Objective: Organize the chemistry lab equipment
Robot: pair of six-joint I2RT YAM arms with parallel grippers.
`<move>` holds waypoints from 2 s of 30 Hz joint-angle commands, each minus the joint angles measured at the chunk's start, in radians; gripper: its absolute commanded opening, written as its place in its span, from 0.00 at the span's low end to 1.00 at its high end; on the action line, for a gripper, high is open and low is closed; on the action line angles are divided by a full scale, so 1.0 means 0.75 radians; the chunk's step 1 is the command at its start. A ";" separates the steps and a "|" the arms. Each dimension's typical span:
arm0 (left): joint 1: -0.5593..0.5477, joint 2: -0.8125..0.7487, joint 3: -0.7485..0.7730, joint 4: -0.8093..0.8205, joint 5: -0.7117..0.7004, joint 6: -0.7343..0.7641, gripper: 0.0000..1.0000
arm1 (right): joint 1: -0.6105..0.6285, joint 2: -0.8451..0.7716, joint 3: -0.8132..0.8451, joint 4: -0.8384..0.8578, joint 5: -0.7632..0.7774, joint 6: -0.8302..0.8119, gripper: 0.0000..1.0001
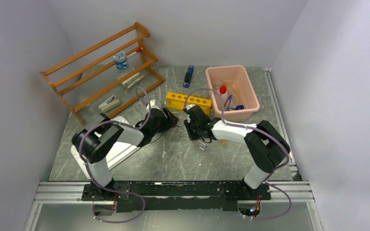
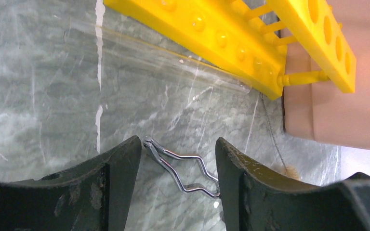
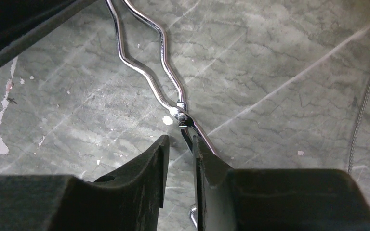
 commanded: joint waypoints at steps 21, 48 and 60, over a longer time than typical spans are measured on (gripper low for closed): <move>0.047 0.120 -0.073 0.105 0.092 0.173 0.05 | -0.019 0.042 0.029 -0.073 -0.137 -0.045 0.29; 0.038 -0.511 0.185 -0.680 0.206 0.601 0.05 | 0.005 -0.149 -0.046 0.182 -0.507 0.021 0.68; 0.038 -0.563 0.215 -0.755 0.209 0.601 0.05 | 0.128 -0.100 -0.141 0.412 -0.347 0.185 0.23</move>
